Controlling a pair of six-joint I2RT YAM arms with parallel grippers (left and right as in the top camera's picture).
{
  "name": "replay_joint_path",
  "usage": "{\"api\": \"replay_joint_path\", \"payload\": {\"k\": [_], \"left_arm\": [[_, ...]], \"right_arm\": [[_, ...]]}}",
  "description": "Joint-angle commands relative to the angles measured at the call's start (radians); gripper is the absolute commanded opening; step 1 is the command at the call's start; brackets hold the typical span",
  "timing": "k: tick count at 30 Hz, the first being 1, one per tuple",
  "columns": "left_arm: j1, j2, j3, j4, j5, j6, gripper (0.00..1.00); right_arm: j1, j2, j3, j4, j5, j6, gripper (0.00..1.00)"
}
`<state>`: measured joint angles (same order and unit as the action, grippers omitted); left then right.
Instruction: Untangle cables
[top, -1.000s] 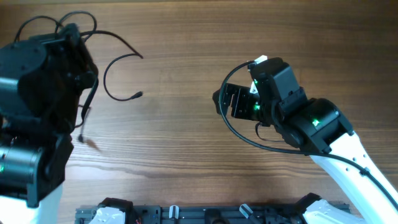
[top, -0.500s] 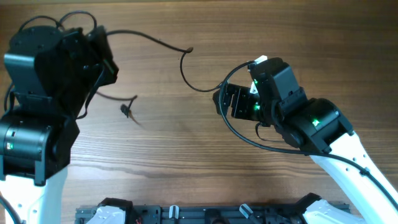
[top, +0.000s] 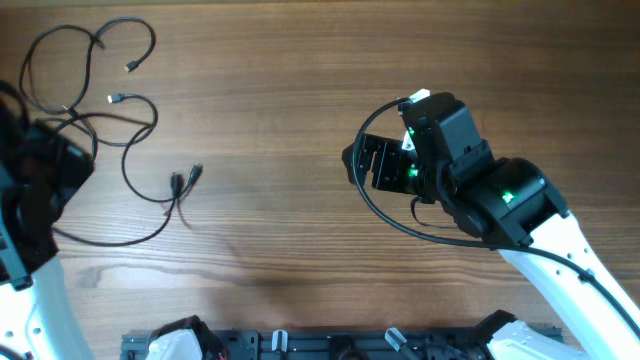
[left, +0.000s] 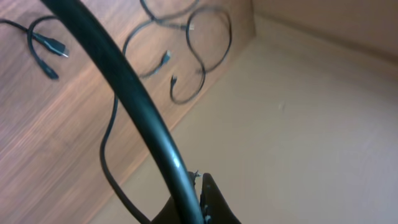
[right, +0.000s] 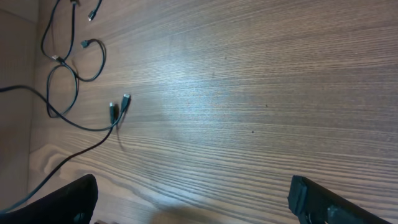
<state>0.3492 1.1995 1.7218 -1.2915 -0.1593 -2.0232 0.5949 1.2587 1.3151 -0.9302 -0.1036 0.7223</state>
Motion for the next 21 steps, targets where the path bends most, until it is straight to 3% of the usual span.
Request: {"api": "replay_joint_path", "payload": {"k": [1, 10, 18, 21], "left_arm": [[0.092, 0.021, 0.01, -0.039, -0.025, -0.027, 0.06], [0.243, 0.188, 0.01, -0.095, -0.027, -0.023, 0.06], [0.425, 0.373, 0.01, -0.073, -0.137, -0.022, 0.06], [0.467, 0.449, 0.01, -0.018, -0.219, 0.067, 0.06]], "right_arm": [[0.0, 0.01, -0.001, 0.002, 0.002, 0.014, 1.0], [0.0, 0.01, -0.001, -0.006, 0.002, 0.011, 1.0], [0.0, 0.011, -0.001, -0.005, 0.003, 0.01, 1.0], [0.0, 0.011, -0.001, 0.0, 0.003, 0.011, 1.0]]}}
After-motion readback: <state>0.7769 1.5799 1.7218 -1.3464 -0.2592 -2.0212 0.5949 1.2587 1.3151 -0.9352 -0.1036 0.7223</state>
